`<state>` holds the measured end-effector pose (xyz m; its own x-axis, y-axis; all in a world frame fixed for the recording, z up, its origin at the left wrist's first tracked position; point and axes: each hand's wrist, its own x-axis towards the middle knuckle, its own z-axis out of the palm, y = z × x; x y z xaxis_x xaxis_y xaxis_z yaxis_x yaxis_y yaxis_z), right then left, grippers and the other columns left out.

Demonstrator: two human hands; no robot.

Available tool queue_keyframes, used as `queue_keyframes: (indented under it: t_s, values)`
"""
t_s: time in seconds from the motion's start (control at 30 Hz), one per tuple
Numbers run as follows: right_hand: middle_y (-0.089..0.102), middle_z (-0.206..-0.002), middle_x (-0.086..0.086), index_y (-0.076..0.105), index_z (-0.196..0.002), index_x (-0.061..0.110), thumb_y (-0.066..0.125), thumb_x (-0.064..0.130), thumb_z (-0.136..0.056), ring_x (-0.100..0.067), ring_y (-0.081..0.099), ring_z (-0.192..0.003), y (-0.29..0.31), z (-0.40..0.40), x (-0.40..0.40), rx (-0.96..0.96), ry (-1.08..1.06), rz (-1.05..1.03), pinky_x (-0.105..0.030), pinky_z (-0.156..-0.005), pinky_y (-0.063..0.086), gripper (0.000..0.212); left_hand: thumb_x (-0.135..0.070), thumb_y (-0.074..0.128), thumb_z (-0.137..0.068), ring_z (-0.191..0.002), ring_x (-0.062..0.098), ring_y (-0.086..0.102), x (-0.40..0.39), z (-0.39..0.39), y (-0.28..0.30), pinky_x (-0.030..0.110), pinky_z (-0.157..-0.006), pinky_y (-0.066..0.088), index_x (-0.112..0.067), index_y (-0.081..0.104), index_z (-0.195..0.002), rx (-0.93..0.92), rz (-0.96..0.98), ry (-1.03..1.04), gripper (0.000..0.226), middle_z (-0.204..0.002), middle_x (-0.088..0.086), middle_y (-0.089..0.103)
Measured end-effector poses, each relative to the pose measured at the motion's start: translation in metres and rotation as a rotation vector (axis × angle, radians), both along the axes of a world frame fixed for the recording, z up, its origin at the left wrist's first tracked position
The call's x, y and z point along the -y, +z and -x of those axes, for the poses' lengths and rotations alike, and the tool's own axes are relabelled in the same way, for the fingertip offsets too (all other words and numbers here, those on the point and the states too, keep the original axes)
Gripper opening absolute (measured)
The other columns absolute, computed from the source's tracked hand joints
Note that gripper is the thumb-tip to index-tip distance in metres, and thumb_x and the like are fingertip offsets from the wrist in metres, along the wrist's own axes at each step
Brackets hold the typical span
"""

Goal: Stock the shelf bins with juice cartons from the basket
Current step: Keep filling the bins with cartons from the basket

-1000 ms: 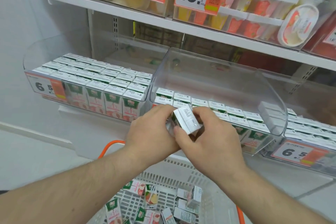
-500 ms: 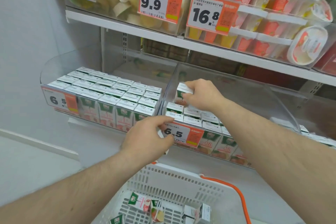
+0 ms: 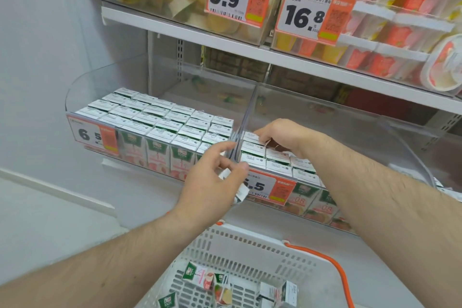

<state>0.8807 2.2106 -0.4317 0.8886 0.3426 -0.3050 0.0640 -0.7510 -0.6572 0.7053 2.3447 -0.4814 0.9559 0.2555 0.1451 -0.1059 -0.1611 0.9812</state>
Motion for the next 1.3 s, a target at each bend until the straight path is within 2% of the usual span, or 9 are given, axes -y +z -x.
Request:
queue_keyframes:
  t_s: [0.17, 0.37, 0.5, 0.77, 0.87, 0.93, 1.07, 1.17, 1.3]
  values:
    - [0.059, -0.129, 0.002, 0.06, -0.13, 0.015, 0.047, 0.021, -0.096, -0.016, 0.059, -0.098, 0.005, 0.004, -0.002, 0.026, -0.005, 0.102, -0.034, -0.086, 0.046, 0.037, -0.025, 0.045, -0.1, -0.047, 0.004, 0.053, 0.009, 0.008, 0.014, 0.014, -0.044, 0.041, -0.021, 0.06, -0.098, -0.067, 0.349, 0.061, 0.016, -0.063, -0.004, 0.056]
    - [0.071, -0.105, -0.007, 0.063, -0.11, 0.012, 0.045, 0.038, -0.1, -0.025, 0.067, -0.094, 0.002, 0.002, -0.007, -0.132, -0.136, 0.033, -0.04, -0.086, 0.051, 0.034, -0.03, 0.04, -0.099, -0.056, 0.011, 0.054, 0.015, 0.01, 0.016, 0.025, -0.054, 0.042, -0.027, 0.064, -0.094, -0.215, 0.367, 0.046, 0.024, -0.076, -0.002, 0.06]
    - [0.064, -0.092, -0.009, 0.063, -0.117, 0.005, 0.056, 0.033, -0.09, -0.027, 0.057, -0.078, 0.002, -0.012, -0.013, -0.135, -0.138, 0.08, -0.038, -0.073, 0.046, 0.039, -0.034, 0.035, -0.101, -0.058, 0.014, 0.055, 0.012, 0.006, 0.013, 0.025, -0.053, 0.045, -0.025, 0.06, -0.102, -0.266, 0.293, -0.059, 0.027, -0.084, -0.001, 0.07]
    - [0.072, -0.11, -0.015, 0.067, -0.108, 0.007, 0.054, 0.038, -0.092, -0.026, 0.062, -0.08, -0.002, -0.021, -0.013, -0.198, -0.09, 0.173, -0.039, -0.076, 0.05, 0.037, -0.048, 0.028, -0.102, -0.063, 0.012, 0.064, 0.008, -0.007, 0.005, 0.025, -0.056, 0.049, -0.015, 0.061, -0.098, -0.207, 0.345, -0.062, 0.047, -0.081, -0.001, 0.074]
    - [0.067, -0.095, -0.008, 0.063, -0.09, 0.01, 0.045, 0.036, -0.1, -0.021, 0.059, -0.079, 0.007, -0.007, -0.015, -0.003, -0.028, 0.288, -0.032, -0.068, 0.047, 0.032, -0.052, 0.026, -0.1, -0.057, 0.008, 0.061, 0.01, -0.004, 0.009, 0.02, -0.049, 0.047, -0.019, 0.062, -0.101, -0.196, 0.363, -0.044, 0.049, -0.075, -0.004, 0.069]
    - [0.064, -0.088, -0.005, 0.062, -0.086, 0.012, 0.043, 0.026, -0.098, -0.023, 0.059, -0.081, 0.012, 0.004, -0.011, 0.363, -0.073, 0.286, -0.031, -0.067, 0.046, 0.026, -0.054, 0.023, -0.1, -0.06, 0.007, 0.06, 0.011, -0.003, 0.012, 0.019, -0.049, 0.046, -0.023, 0.062, -0.101, -0.189, 0.362, -0.024, 0.05, -0.081, -0.004, 0.067]
    - [0.065, -0.076, 0.012, 0.066, -0.083, 0.023, 0.051, 0.016, -0.091, -0.008, 0.057, -0.074, 0.018, 0.08, 0.008, 0.826, -0.221, -0.201, -0.017, -0.064, 0.041, 0.019, -0.061, 0.024, -0.097, -0.085, 0.017, 0.063, 0.016, -0.002, 0.01, 0.034, -0.073, 0.054, -0.029, 0.064, -0.099, -0.154, 0.394, 0.027, 0.051, -0.099, -0.002, 0.066]
    - [0.066, -0.075, 0.005, 0.064, -0.082, 0.025, 0.067, 0.02, -0.081, -0.006, 0.057, -0.068, -0.006, 0.15, 0.025, 0.574, -0.191, -0.469, -0.015, -0.061, 0.043, 0.006, -0.064, 0.028, -0.095, -0.097, 0.023, 0.062, 0.021, 0.002, 0.014, 0.045, -0.087, 0.053, -0.03, 0.065, -0.096, -0.155, 0.483, 0.08, 0.05, -0.105, -0.002, 0.066]
    - [0.067, -0.1, -0.012, 0.054, -0.106, 0.018, 0.077, 0.038, -0.07, -0.029, 0.068, -0.086, -0.039, 0.182, 0.036, 0.01, -0.194, -0.583, -0.035, -0.067, 0.052, 0.048, -0.064, 0.033, -0.093, -0.067, 0.019, 0.063, 0.028, 0.007, 0.023, 0.032, -0.059, 0.049, -0.022, 0.064, -0.098, -0.202, 0.668, 0.047, 0.052, -0.082, 0.001, 0.069]
